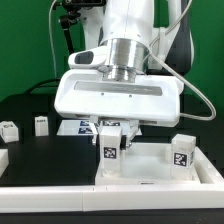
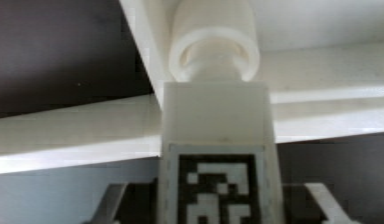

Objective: Assemble square table

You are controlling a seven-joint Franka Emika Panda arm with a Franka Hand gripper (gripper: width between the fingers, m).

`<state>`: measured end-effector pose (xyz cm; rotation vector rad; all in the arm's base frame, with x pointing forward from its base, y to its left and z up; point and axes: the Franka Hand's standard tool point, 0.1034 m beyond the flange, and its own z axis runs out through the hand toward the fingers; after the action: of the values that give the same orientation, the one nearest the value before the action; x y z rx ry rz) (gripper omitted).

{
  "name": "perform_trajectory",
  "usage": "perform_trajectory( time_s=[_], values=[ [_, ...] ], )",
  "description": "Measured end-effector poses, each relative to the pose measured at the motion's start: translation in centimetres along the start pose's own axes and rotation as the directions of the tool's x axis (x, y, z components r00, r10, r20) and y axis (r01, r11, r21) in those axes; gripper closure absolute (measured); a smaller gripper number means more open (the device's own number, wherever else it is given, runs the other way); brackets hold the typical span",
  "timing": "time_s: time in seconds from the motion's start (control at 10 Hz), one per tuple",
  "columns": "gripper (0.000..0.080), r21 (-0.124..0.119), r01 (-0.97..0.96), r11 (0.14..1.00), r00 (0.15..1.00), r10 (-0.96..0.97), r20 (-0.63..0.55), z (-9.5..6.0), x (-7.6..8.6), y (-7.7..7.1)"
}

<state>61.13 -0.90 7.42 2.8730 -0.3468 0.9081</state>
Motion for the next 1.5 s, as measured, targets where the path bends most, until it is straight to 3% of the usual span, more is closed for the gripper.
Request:
perform_trajectory(
  time_s=[0.7,0.8,0.9,1.0,1.1,1.5],
  values=[
    [0.0511,0.0,0.007,1.0,1.0,-0.007,0.003,-0.04,-0.61,-0.07],
    [0.0434,-0.001,0.009,1.0,1.0,-0.009,0.017,0.08,-0.9,-0.05],
    [0.0252,-0.001,0.009,1.0,1.0,-0.009,0.017,0.09,-0.9,-0.05],
    [0.0252,-0.001,0.01,1.0,1.0,-0.01,0.017,0.09,-0.92,-0.04],
    [0.0171,-0.002,0.011,1.0,1.0,-0.011,0.018,0.12,-0.96,-0.03],
    [0.0151,-0.002,0.015,1.0,1.0,-0.015,0.019,0.17,-1.03,-0.01]
  ],
)
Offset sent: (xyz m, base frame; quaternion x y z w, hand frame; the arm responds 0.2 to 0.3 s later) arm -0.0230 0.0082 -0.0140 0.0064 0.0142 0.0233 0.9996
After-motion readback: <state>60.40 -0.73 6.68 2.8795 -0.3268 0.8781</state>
